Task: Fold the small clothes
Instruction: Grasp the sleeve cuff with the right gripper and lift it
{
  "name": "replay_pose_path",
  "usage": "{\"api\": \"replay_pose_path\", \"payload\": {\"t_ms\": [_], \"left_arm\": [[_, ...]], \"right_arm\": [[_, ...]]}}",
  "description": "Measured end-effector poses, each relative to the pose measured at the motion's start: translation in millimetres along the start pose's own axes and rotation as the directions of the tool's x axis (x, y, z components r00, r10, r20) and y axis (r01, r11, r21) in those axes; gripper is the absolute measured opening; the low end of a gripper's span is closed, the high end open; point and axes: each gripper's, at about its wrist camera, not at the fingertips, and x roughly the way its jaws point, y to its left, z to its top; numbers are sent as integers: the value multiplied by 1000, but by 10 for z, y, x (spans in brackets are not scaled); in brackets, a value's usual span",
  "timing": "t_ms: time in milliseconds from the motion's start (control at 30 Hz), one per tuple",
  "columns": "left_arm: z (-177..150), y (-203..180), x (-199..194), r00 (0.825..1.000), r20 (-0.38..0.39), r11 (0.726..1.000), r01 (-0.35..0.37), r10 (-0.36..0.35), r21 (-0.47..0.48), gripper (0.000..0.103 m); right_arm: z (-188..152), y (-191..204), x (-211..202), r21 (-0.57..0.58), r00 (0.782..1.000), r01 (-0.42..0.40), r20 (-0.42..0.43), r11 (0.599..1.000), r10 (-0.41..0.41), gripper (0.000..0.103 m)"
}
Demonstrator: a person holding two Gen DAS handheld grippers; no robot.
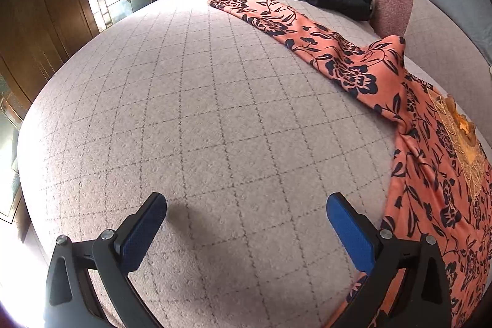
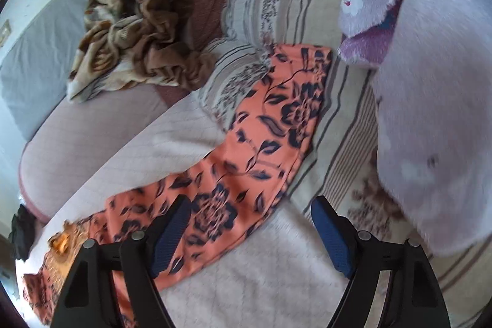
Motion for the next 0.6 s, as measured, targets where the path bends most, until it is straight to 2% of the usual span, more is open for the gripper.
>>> {"api": "replay_pose_path", "payload": {"t_ms": [133, 267, 367, 467, 600], "left_arm": [[22, 13, 66, 999, 26, 1000, -29, 29, -9, 103], [38, -21, 117, 998, 34, 999, -50, 50, -1, 103], [33, -42, 133, 997, 40, 997, -73, 73, 12, 103], [29, -54, 137, 995, 47, 996, -83, 82, 18, 103], [32, -41, 137, 996, 48, 997, -79, 79, 8, 103]], "right_arm": [[386, -109, 324, 28, 995, 98, 20, 995, -98, 73], [575, -238, 584, 77, 984, 174, 18, 982, -176, 53], [646, -232, 696, 66, 979, 202, 28, 977, -204, 50], [723, -196, 768, 47, 976, 216, 24, 975, -217, 5], [787, -17, 586, -10, 979, 183, 93, 983, -181, 5]]}}
